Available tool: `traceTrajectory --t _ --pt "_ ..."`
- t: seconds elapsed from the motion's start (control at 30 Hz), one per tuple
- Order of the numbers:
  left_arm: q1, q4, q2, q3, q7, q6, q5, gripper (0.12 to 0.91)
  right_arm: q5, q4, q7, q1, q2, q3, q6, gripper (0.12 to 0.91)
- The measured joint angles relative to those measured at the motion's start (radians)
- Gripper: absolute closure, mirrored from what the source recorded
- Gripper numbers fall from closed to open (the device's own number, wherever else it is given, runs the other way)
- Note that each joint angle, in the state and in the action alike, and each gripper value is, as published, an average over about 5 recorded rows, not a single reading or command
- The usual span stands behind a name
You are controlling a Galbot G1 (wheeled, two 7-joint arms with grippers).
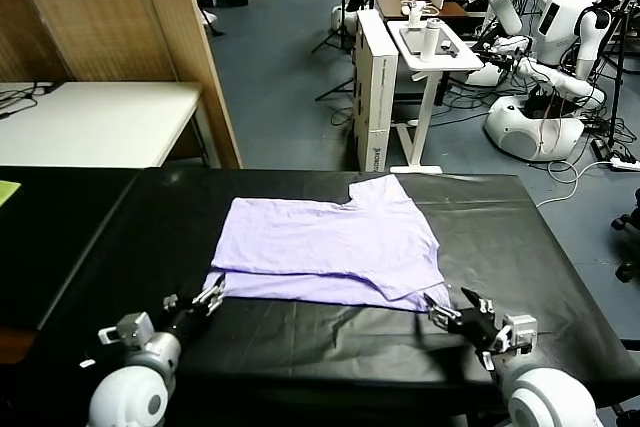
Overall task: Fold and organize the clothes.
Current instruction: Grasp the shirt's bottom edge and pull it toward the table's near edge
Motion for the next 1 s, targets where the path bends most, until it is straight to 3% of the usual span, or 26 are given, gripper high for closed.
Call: traceTrajectory --t 0.1,0.17,0.37,0.47,0.53,0.7,1.0 --pt "0.006 0.000 0.000 0.000 0.001 -0.001 0.003 0.159 -0.002 -0.001 0.000 -0.006 0.001 -0.001 0.000 0.330" --pt "0.009 0.000 0.000 0.001 0.001 0.000 0.003 0.221 -0.004 -0.001 -0.001 -0.008 0.002 -0.001 0.001 0.421" --pt "0.017 0.001 -0.001 0.005 0.001 -0.001 0.005 0.581 -0.010 0.017 0.003 -0.019 -0.002 0.001 0.000 0.786" --pt "0.020 0.001 -0.001 0.006 0.002 -0.002 0.009 0.761 -0.011 0.035 0.019 -0.031 -0.005 0.005 -0.012 0.875" --pt "0.023 0.001 -0.001 0.007 0.002 -0.002 0.014 0.850 -0.011 0.052 0.034 -0.044 -0.005 0.010 -0.029 0.885" --pt "0.040 -0.013 0.007 0.007 -0.005 -0.002 0.027 0.882 -0.012 0.119 0.061 -0.100 0.003 0.034 -0.081 0.886" --pt "0.136 -0.091 0.032 -0.029 -0.025 0.005 0.041 0.882 -0.036 0.216 0.066 -0.204 0.018 0.046 -0.123 0.886"
